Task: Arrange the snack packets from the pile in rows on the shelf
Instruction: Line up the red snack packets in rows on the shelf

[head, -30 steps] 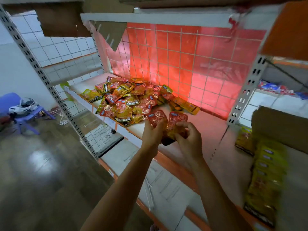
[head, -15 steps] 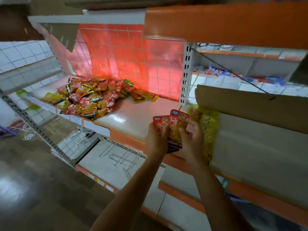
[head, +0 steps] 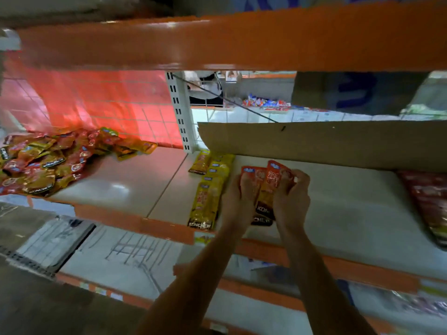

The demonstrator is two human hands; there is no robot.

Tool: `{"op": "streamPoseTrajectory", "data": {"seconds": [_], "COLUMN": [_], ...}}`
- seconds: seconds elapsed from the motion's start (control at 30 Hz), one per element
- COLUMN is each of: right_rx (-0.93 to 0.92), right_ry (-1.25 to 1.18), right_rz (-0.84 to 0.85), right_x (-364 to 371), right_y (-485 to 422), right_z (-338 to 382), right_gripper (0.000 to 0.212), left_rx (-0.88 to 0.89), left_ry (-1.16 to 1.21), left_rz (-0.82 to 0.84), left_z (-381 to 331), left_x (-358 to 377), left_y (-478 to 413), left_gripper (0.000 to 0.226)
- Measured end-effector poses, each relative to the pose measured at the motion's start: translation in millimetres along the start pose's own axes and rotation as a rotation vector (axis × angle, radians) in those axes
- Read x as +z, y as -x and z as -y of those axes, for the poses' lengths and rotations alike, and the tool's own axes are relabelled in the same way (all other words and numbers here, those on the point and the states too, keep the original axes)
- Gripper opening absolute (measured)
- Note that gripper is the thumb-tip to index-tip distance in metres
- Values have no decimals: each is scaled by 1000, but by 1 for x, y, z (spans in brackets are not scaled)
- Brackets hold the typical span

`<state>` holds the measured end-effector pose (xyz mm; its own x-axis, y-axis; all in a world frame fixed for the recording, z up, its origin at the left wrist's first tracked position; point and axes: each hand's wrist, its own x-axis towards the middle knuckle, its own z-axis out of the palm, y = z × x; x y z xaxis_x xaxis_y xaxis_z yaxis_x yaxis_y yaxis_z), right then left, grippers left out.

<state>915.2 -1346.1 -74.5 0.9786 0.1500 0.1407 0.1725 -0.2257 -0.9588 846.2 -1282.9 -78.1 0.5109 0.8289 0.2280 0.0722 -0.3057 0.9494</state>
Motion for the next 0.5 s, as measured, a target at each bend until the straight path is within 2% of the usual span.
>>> {"op": "streamPoseTrajectory", "data": {"seconds": [0.1, 0.27, 0.5], "right_rx": [-26, -13, -50], "right_ry": [34, 76, 143], "right_rz": [19, 20, -21], "right_x": [-45, -109, -188], "right_y": [-22, -39, -68], "right_z": [-16, -46, -80], "right_gripper": [32, 41, 40], "left_rx": [-51, -154, -189], "left_ry": [31, 81, 160], "left_rz": [16, 77, 166], "left_z": [-10, -22, -36], "left_x": [38, 98, 178], "left_y": [9, 33, 72], "left_gripper": [45, 23, 14]}}
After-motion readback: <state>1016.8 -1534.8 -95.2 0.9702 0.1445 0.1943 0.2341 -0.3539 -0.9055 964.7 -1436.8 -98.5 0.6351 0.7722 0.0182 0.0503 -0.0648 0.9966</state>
